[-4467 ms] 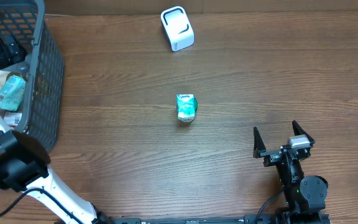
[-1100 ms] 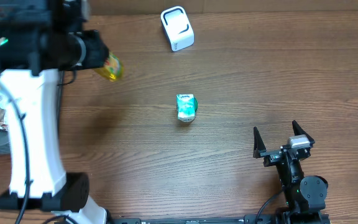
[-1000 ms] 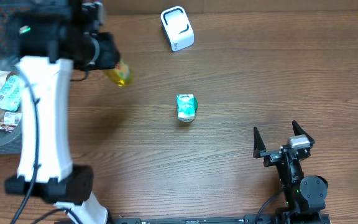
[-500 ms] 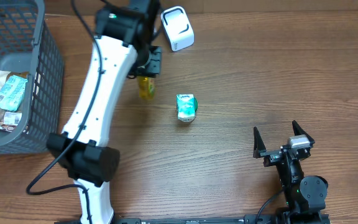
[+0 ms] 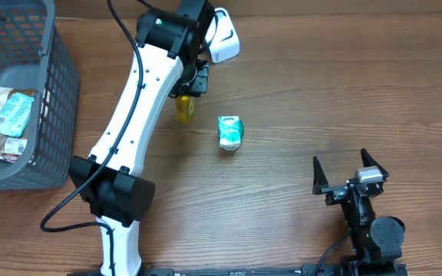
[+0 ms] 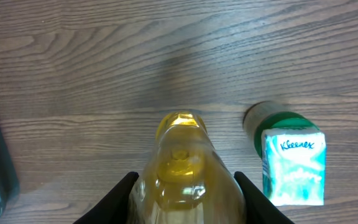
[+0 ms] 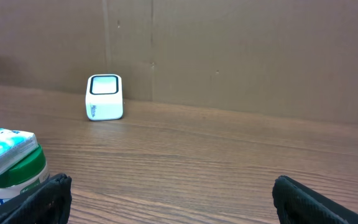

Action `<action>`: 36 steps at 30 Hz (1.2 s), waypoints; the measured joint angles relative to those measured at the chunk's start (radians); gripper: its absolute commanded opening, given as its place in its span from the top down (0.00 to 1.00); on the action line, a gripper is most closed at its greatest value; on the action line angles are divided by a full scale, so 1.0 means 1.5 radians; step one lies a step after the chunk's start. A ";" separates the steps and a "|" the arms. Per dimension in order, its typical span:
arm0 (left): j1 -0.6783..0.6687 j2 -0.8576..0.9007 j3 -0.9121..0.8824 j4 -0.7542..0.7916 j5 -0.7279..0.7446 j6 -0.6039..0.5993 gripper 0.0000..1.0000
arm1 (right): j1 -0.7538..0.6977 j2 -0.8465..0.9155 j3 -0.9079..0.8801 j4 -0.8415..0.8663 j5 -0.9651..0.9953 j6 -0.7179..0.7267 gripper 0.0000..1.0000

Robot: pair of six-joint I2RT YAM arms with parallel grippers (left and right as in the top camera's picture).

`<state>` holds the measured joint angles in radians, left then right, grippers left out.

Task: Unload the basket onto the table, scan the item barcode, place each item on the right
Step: 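Hold the bottle under the scanner, then lower it beside the container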

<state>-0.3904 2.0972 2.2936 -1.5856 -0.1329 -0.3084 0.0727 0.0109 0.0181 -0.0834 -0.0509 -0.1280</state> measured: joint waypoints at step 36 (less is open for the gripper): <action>0.008 0.004 -0.269 0.252 0.150 0.018 0.64 | 0.000 0.000 0.000 0.000 -0.001 0.000 0.00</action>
<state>-0.3782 2.1036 1.8908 -1.2083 0.0925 -0.2817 0.0727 0.0109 0.0181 -0.0834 -0.0517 -0.1276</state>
